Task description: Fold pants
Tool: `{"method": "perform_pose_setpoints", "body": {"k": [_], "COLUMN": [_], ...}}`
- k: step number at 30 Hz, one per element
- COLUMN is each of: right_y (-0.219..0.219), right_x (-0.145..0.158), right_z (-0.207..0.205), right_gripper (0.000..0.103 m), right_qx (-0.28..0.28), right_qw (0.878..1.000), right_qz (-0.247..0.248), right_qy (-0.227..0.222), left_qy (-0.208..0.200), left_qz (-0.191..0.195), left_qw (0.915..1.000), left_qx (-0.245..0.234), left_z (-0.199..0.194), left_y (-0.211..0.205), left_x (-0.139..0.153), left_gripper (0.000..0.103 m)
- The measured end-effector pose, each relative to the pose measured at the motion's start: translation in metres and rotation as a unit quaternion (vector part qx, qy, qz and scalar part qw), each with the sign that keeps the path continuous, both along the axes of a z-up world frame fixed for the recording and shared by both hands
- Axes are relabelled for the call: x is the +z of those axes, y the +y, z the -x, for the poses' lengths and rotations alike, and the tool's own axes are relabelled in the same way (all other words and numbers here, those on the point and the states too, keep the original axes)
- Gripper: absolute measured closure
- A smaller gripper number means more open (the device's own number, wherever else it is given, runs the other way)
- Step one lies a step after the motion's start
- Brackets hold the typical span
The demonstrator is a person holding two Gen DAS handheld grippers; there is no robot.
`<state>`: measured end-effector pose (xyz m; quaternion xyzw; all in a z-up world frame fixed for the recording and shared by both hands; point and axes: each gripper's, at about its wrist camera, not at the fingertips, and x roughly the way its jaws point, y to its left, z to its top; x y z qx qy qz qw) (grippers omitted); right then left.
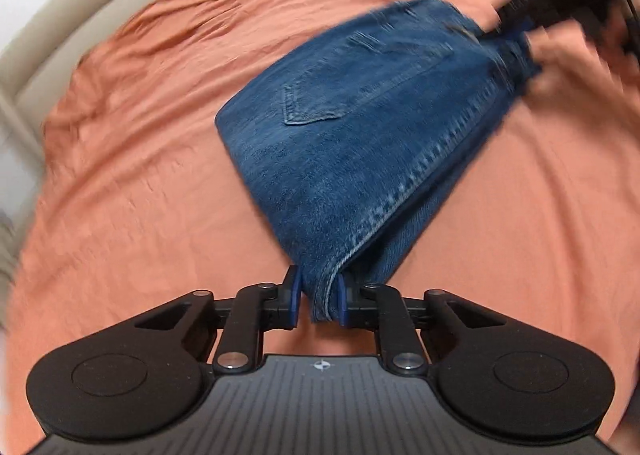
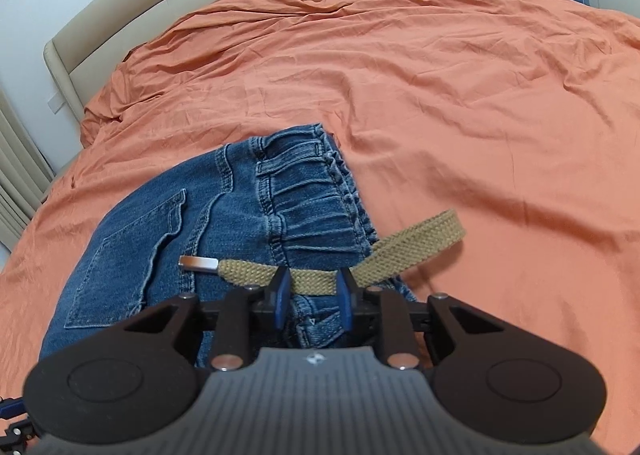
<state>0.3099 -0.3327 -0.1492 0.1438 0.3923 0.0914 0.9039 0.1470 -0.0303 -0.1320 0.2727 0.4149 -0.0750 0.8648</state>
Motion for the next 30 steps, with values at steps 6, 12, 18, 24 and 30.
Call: {"method": "perform_pose_setpoints", "body": {"k": [6,12,18,24,30], "right_y": [-0.002,0.007,-0.001,-0.013,-0.027], "right_x": [-0.004,-0.006,0.004,0.026,0.038], "right_z": [-0.002,-0.002,0.003,0.019,0.015], "right_gripper": [0.084,0.084,0.083,0.057,0.035], "right_qx": [0.02,0.031,0.026,0.01,0.022], "right_qw": [0.999,0.998,0.999,1.0,1.0], "right_qz": [0.015,0.057,0.033,-0.006,-0.009], "right_qy": [0.022,0.014,0.012,0.0,0.005], "left_qy": [0.057,0.088,0.063,0.009,-0.002], "left_qz": [0.027,0.099,0.124,0.154,0.199], "left_qw": [0.9971,0.9883,0.9864,0.9837,0.9743], "left_qx": [0.041,0.076,0.088,0.093,0.105], "left_z": [-0.015,-0.021,-0.003,0.0,-0.02], "left_y": [0.008,0.031,0.04,0.038,0.043], "left_x": [-0.023,-0.017,0.009,0.04,0.05], "left_gripper": [0.086,0.084,0.068,0.058,0.055]}}
